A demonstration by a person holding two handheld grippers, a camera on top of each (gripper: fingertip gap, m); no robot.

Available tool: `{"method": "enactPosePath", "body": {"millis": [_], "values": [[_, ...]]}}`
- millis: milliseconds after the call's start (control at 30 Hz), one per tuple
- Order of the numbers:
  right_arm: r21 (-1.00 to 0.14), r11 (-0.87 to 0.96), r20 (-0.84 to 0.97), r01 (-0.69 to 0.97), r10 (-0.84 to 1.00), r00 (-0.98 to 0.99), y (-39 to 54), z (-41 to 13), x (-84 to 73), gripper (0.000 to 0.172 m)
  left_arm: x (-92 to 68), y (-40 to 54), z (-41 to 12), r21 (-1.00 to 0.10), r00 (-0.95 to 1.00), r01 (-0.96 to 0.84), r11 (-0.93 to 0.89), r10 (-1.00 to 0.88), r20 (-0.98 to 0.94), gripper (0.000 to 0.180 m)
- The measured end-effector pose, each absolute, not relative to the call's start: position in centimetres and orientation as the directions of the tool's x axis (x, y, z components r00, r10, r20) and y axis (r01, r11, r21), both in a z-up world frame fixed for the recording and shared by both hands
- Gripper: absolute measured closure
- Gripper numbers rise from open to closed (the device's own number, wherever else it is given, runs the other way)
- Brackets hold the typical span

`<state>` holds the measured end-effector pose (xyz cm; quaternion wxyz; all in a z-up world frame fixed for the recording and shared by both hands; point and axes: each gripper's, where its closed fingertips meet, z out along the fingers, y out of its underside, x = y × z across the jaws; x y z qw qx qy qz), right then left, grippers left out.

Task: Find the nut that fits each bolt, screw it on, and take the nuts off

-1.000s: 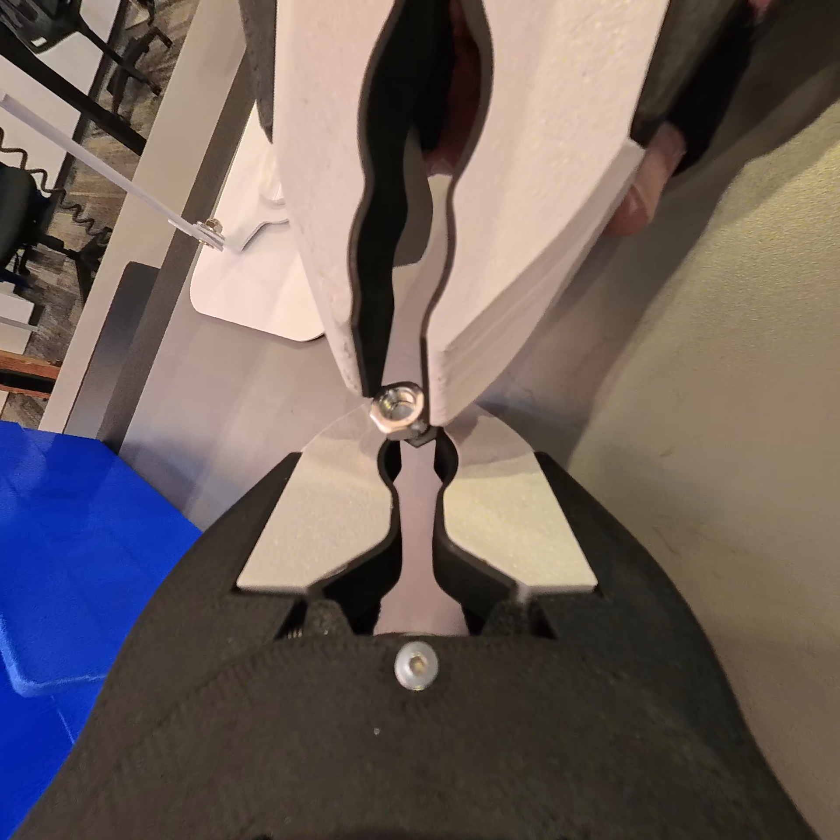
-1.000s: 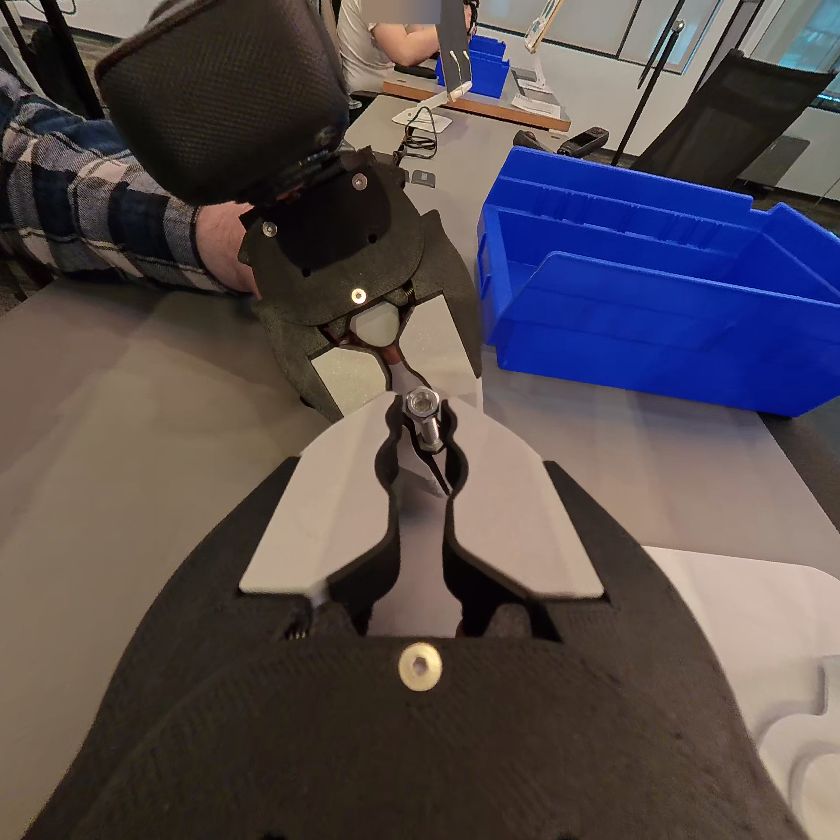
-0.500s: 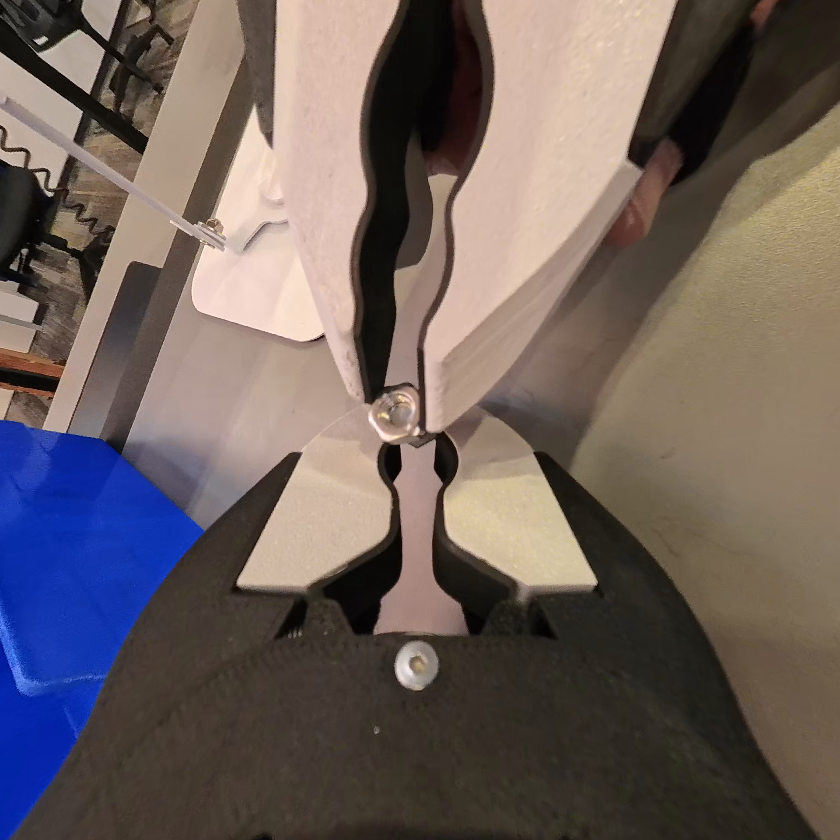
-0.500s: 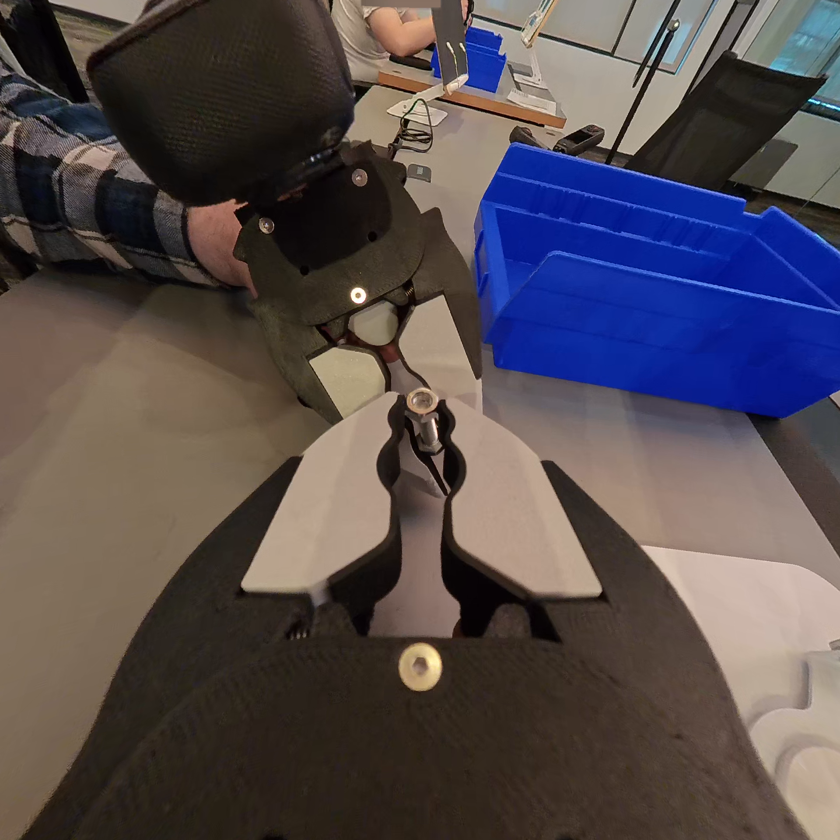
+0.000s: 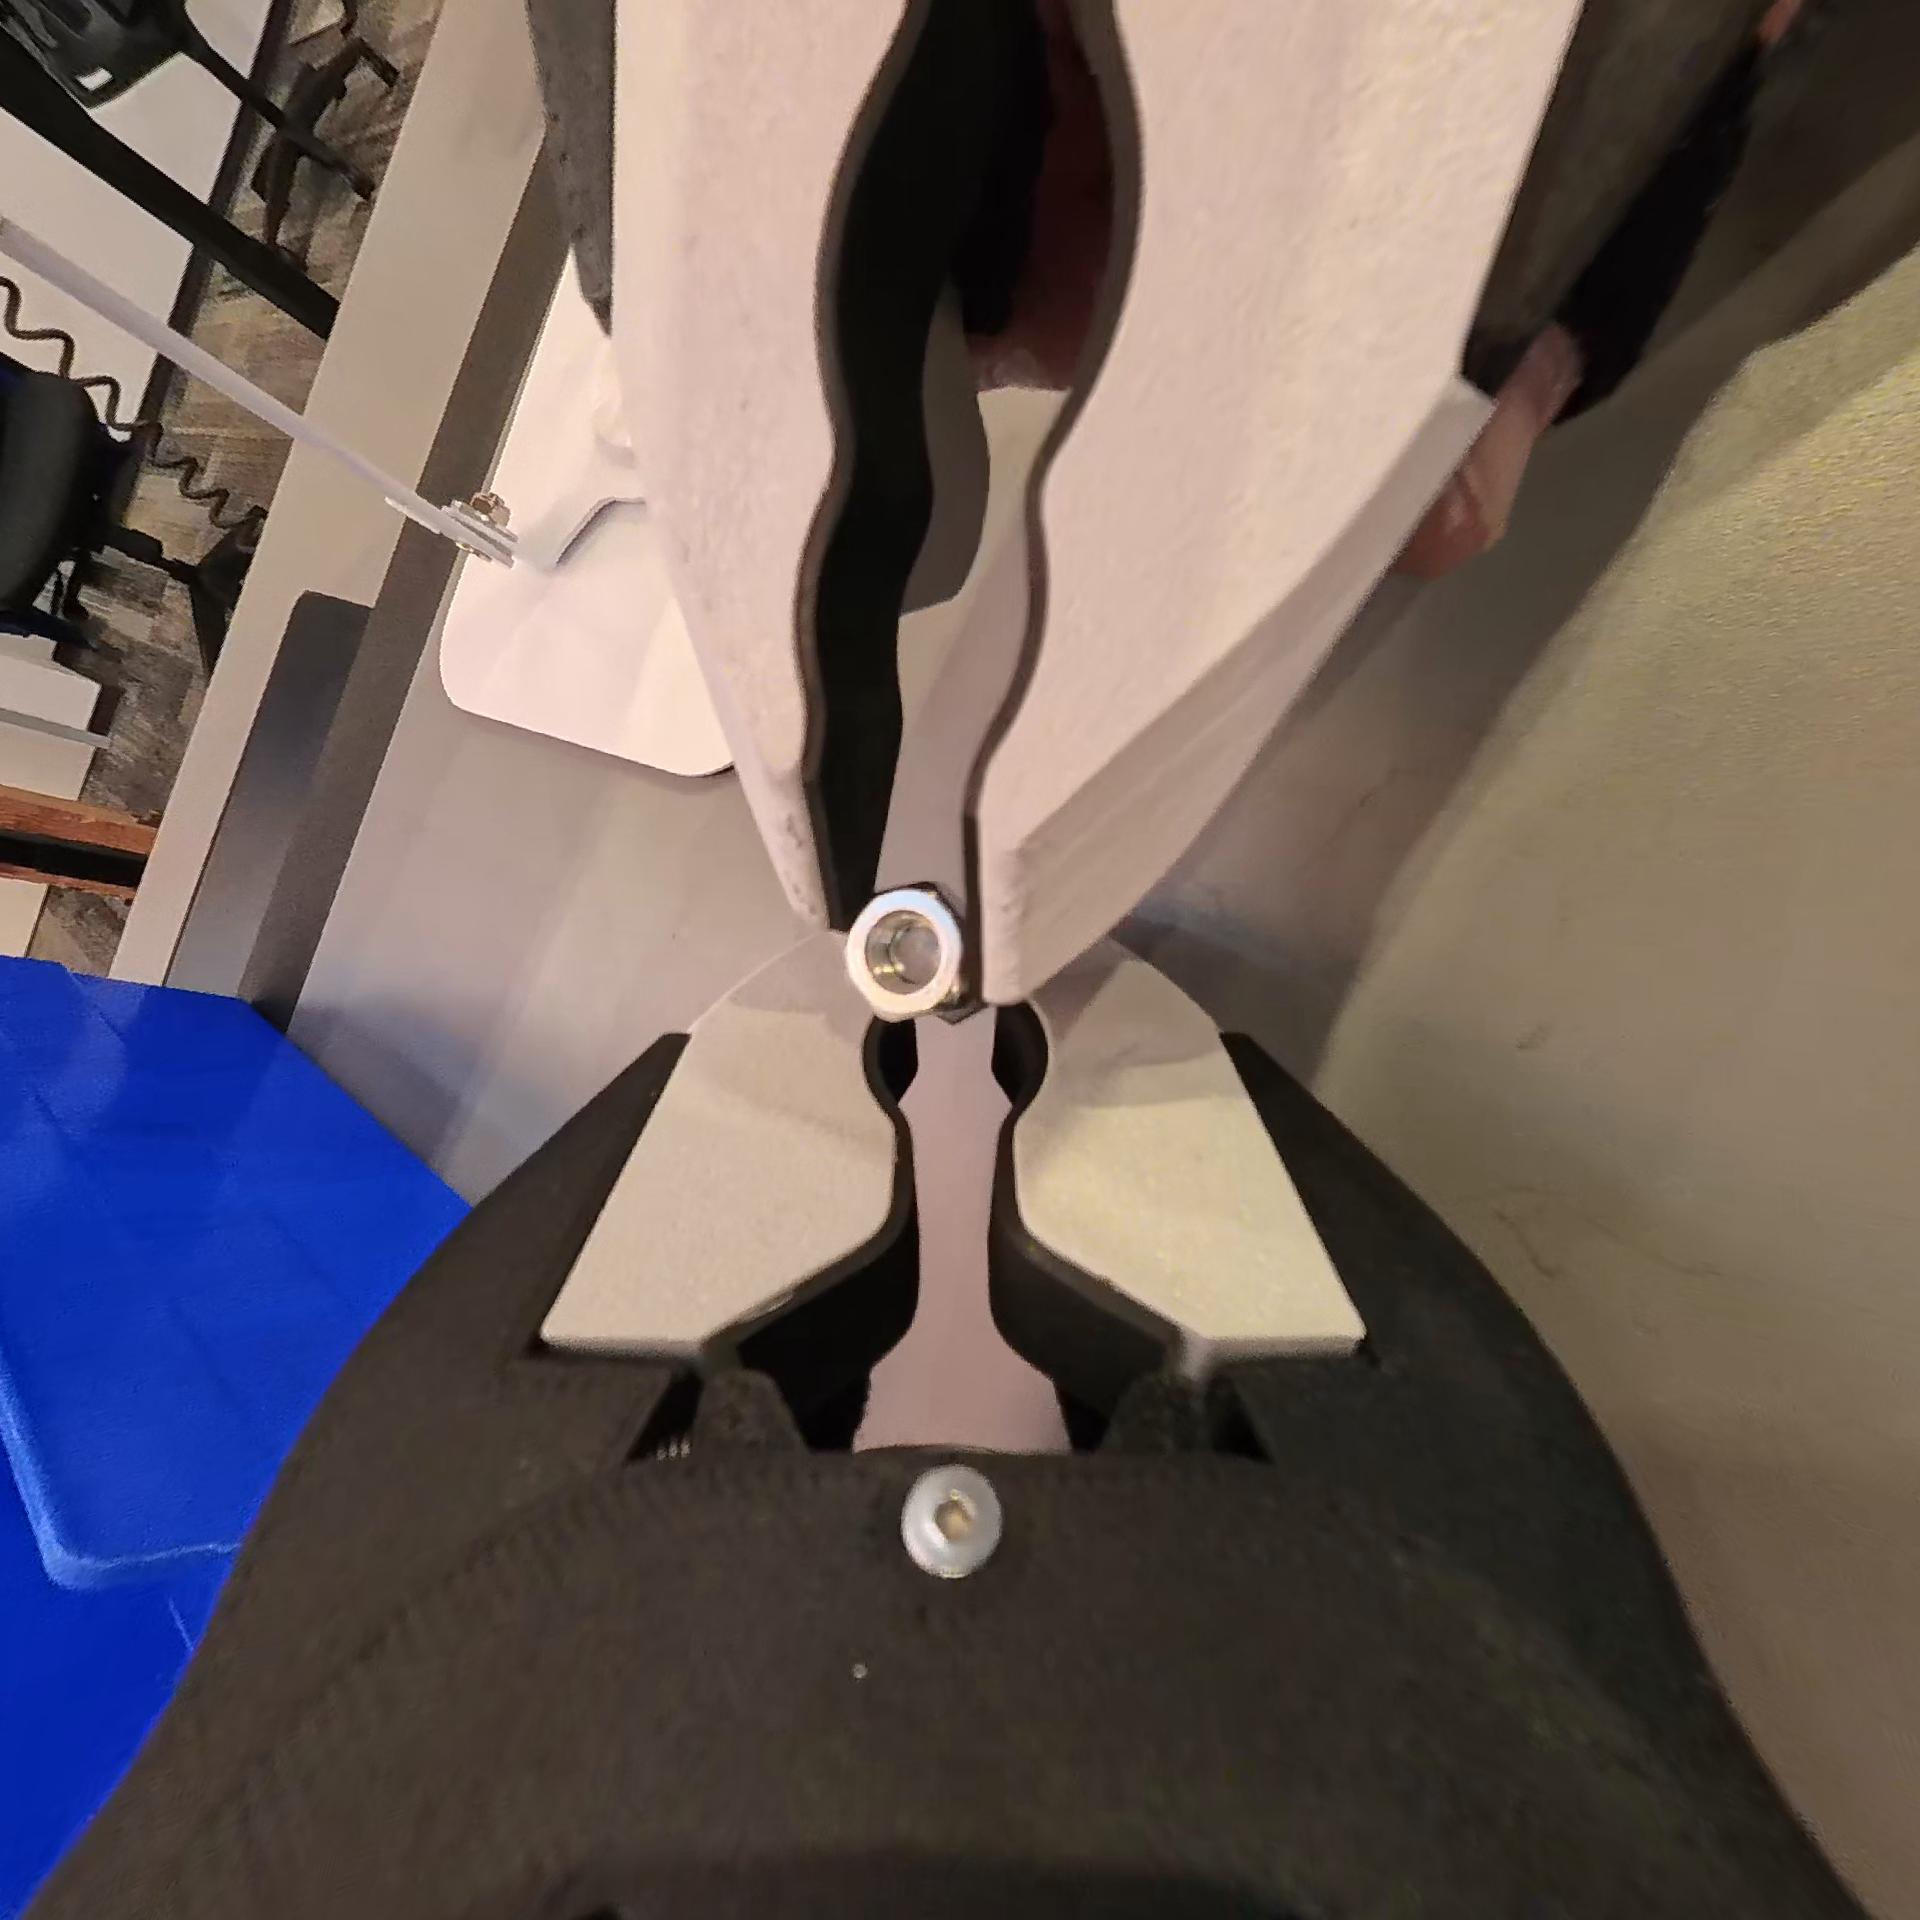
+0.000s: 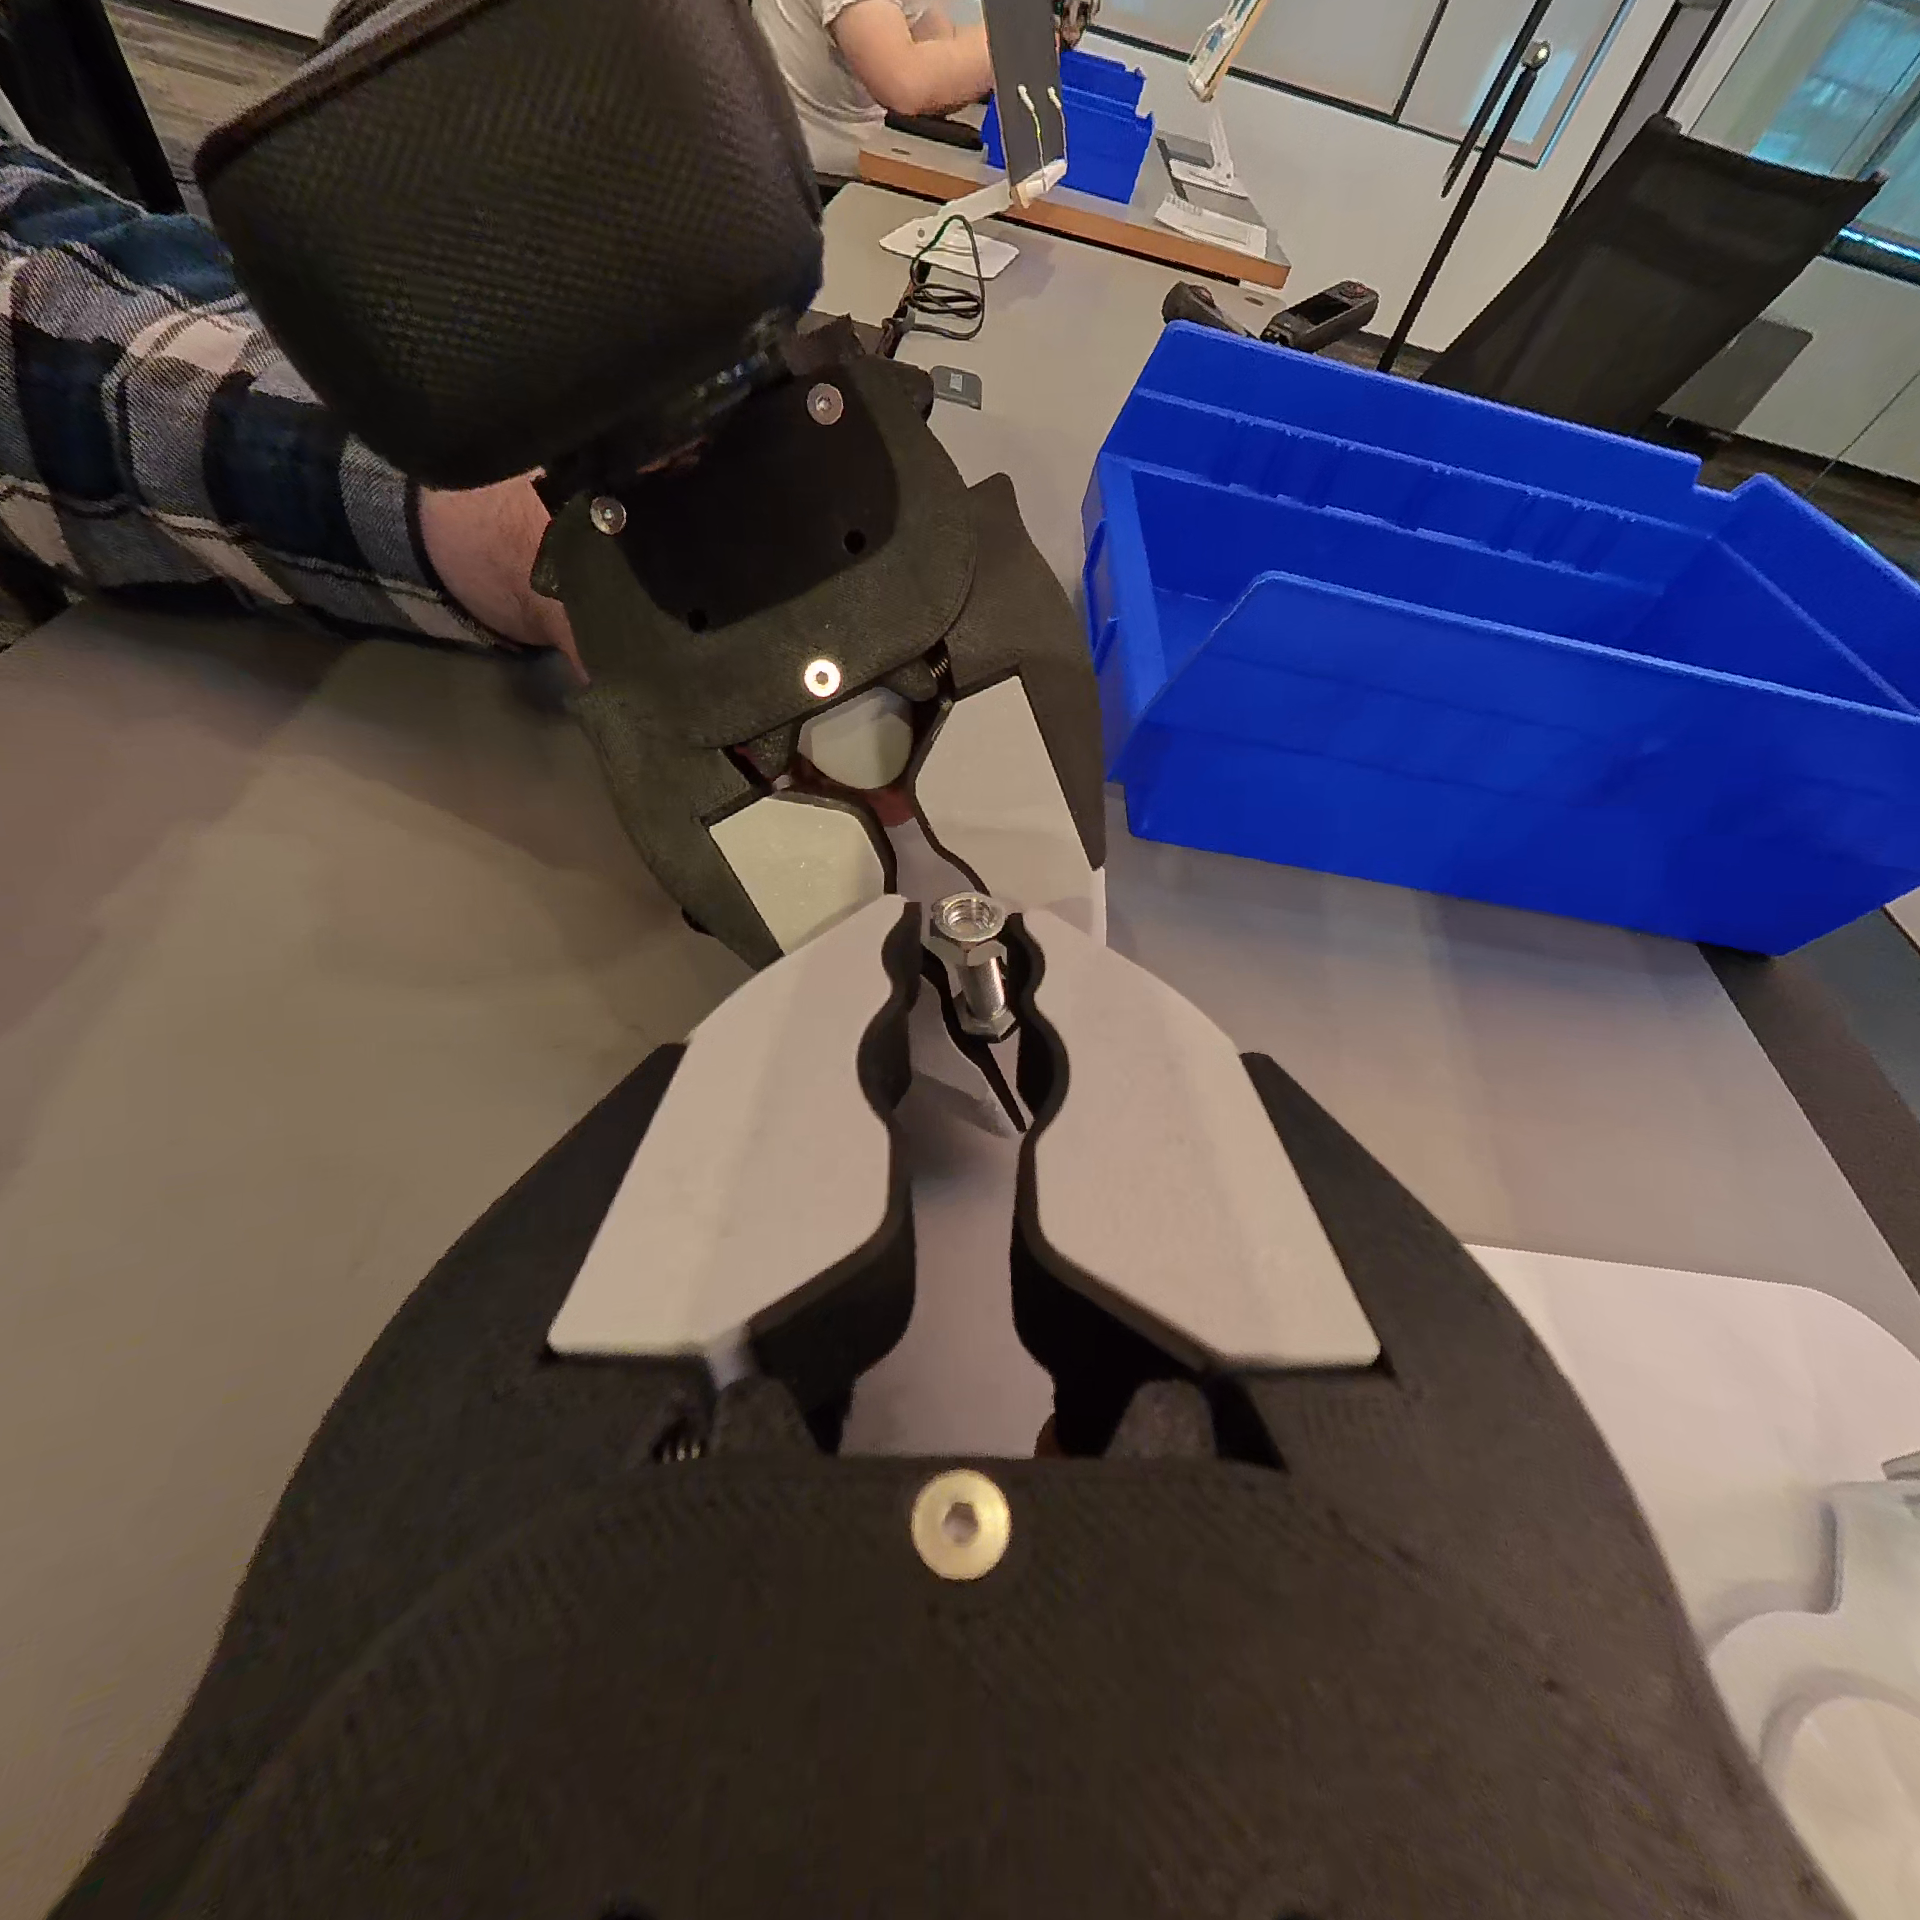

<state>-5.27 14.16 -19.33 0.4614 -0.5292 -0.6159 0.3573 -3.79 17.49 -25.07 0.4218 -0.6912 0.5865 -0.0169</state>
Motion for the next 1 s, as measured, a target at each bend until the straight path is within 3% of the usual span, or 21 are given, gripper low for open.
{"method": "enactPosePath", "body": {"millis": [1000], "values": [[-0.930,0.176,0.180,0.323,0.984,-0.019,14.00,-19.46,-5.27,0.157,-3.46,17.30,-25.20,-0.607,0.298,-0.793,0.052,-0.836,-0.461,0.172]]}}
